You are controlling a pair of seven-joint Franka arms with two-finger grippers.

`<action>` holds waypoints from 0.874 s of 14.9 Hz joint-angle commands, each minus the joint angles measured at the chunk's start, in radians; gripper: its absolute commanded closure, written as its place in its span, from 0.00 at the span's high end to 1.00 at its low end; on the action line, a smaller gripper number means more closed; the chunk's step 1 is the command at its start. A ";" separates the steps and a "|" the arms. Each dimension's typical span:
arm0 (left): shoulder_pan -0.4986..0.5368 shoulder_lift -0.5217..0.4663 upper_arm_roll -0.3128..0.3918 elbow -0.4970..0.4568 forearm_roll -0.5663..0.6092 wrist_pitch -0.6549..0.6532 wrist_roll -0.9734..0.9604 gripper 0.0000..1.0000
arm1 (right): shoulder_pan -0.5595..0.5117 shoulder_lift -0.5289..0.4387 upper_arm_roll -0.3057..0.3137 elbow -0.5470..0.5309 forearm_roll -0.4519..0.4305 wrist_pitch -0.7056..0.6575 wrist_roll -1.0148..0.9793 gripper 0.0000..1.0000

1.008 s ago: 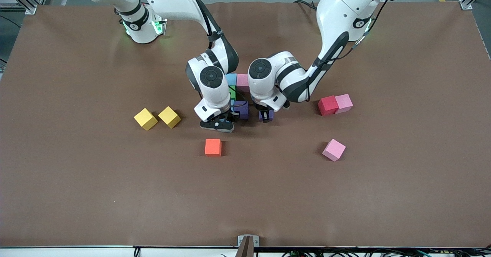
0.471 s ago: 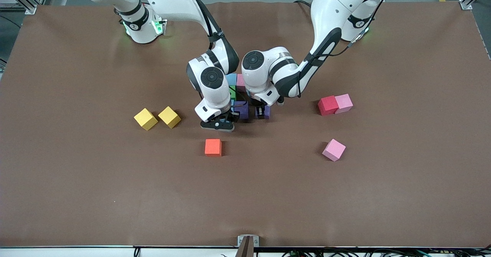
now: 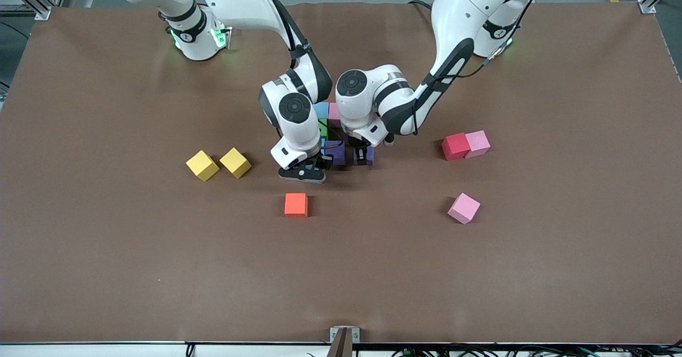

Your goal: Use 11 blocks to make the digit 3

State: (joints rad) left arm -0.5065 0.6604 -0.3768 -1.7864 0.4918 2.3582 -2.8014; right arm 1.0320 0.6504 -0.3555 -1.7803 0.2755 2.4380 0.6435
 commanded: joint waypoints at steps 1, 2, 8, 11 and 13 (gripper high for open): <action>-0.024 0.002 0.001 -0.010 0.051 0.030 -0.253 0.28 | 0.011 -0.008 0.007 -0.018 0.004 0.015 -0.002 0.03; -0.027 0.002 0.001 -0.007 0.048 0.030 -0.253 0.28 | 0.011 -0.008 0.007 -0.018 0.004 0.015 -0.002 0.03; -0.029 0.016 0.001 0.021 0.045 0.030 -0.263 0.28 | 0.011 -0.008 0.007 -0.018 0.002 0.019 -0.004 0.04; -0.029 0.021 0.003 0.030 0.045 0.030 -0.268 0.28 | 0.011 -0.008 0.007 -0.018 0.002 0.022 -0.005 0.05; -0.029 0.025 0.004 0.036 0.045 0.030 -0.268 0.28 | 0.013 -0.008 0.007 -0.018 0.001 0.022 -0.005 0.05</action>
State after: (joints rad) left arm -0.5172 0.6722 -0.3752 -1.7674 0.4910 2.3825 -2.8089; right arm 1.0326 0.6504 -0.3487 -1.7795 0.2755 2.4435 0.6431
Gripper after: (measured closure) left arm 0.401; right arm 0.471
